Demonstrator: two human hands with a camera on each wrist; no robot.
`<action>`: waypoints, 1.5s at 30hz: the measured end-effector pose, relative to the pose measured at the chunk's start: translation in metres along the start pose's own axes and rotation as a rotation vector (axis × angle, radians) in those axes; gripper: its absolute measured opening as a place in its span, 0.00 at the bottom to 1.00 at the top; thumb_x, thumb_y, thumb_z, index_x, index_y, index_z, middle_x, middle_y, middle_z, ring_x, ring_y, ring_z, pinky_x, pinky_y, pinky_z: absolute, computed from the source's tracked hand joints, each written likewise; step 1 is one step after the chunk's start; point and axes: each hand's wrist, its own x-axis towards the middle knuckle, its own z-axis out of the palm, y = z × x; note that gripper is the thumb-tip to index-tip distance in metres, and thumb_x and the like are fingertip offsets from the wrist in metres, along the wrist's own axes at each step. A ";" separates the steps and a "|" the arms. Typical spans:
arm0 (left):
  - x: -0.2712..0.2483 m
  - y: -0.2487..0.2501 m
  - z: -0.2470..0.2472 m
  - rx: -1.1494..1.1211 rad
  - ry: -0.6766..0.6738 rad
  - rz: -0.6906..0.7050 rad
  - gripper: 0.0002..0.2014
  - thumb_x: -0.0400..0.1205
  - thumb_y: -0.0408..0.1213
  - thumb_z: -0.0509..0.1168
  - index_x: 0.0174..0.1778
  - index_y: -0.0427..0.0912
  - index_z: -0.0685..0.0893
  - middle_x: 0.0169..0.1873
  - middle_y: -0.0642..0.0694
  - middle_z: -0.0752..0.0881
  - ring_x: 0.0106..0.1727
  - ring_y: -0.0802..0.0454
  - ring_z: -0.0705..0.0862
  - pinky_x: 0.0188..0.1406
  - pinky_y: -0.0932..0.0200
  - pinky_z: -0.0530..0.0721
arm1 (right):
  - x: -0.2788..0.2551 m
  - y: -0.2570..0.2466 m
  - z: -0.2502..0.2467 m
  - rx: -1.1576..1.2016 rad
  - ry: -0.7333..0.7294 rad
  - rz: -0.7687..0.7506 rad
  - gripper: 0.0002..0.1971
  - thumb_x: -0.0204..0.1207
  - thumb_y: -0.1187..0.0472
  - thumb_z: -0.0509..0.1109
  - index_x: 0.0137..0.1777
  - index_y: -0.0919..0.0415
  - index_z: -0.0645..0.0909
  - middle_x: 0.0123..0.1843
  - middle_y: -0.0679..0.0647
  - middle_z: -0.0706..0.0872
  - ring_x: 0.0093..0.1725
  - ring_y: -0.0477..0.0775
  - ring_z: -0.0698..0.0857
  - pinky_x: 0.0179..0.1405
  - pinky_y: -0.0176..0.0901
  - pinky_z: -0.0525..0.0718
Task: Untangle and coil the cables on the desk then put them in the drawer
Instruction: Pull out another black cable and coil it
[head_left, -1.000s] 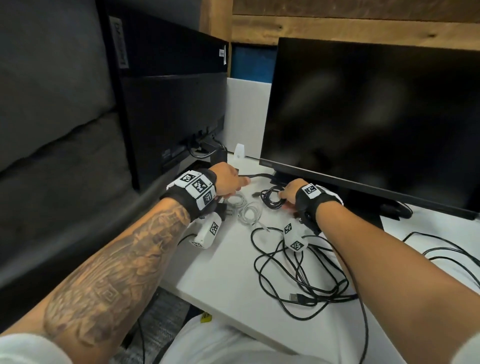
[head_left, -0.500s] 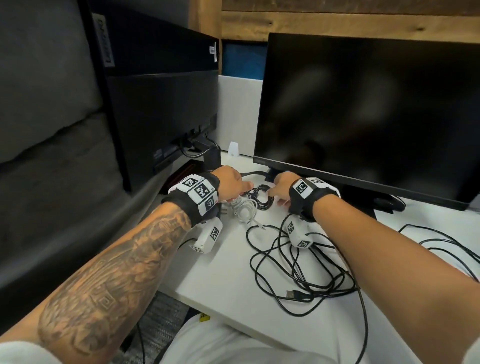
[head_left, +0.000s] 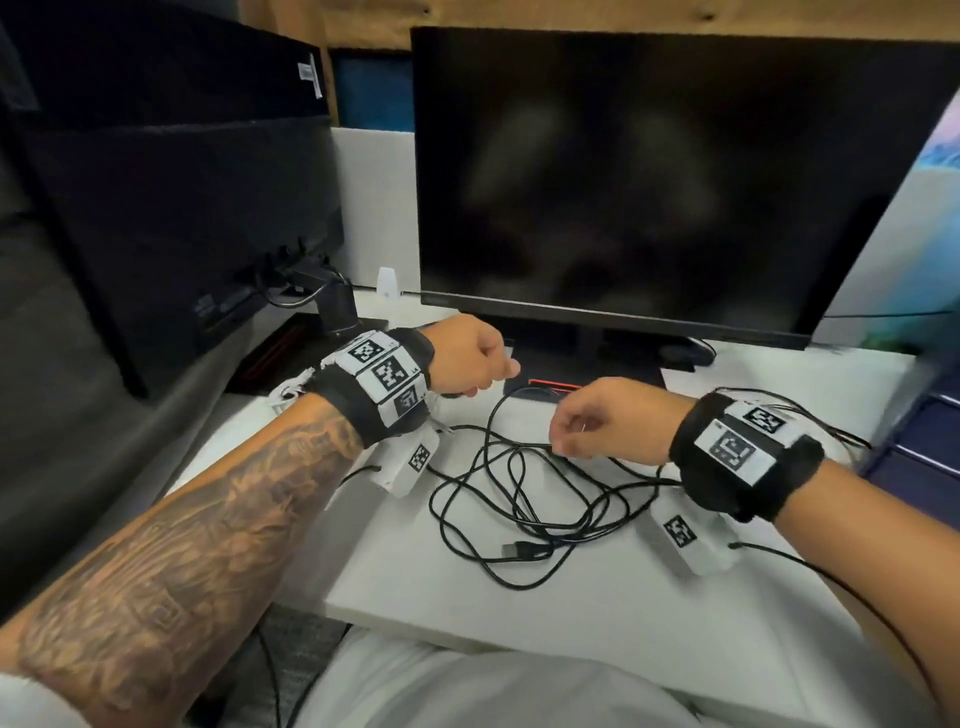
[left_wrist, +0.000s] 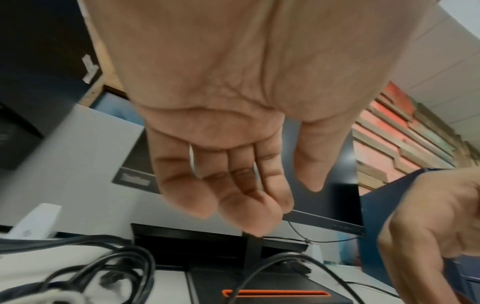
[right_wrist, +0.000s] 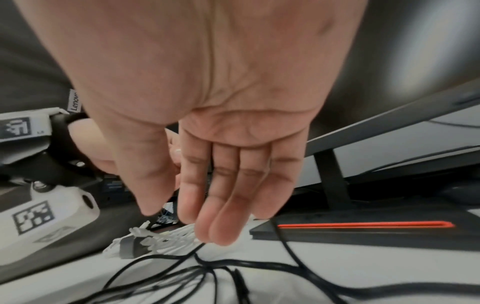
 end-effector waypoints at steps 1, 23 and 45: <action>0.001 0.005 0.003 0.016 -0.013 0.025 0.14 0.83 0.49 0.68 0.39 0.42 0.84 0.40 0.42 0.90 0.36 0.50 0.86 0.45 0.49 0.88 | -0.008 0.007 0.000 -0.009 0.018 0.016 0.02 0.78 0.52 0.74 0.45 0.46 0.88 0.42 0.40 0.89 0.43 0.41 0.86 0.49 0.43 0.87; 0.033 0.051 0.077 0.306 -0.251 0.271 0.14 0.84 0.51 0.66 0.62 0.51 0.85 0.59 0.52 0.86 0.58 0.52 0.84 0.63 0.48 0.84 | -0.068 0.099 0.015 0.185 0.359 0.236 0.08 0.84 0.59 0.68 0.44 0.46 0.80 0.46 0.48 0.88 0.47 0.50 0.86 0.49 0.35 0.81; 0.033 0.051 0.061 -0.073 -0.043 0.163 0.09 0.88 0.42 0.59 0.51 0.41 0.82 0.32 0.46 0.82 0.26 0.52 0.80 0.24 0.57 0.84 | -0.056 0.006 0.050 -0.052 -0.020 -0.164 0.10 0.76 0.52 0.77 0.57 0.44 0.91 0.56 0.41 0.86 0.57 0.44 0.83 0.60 0.46 0.82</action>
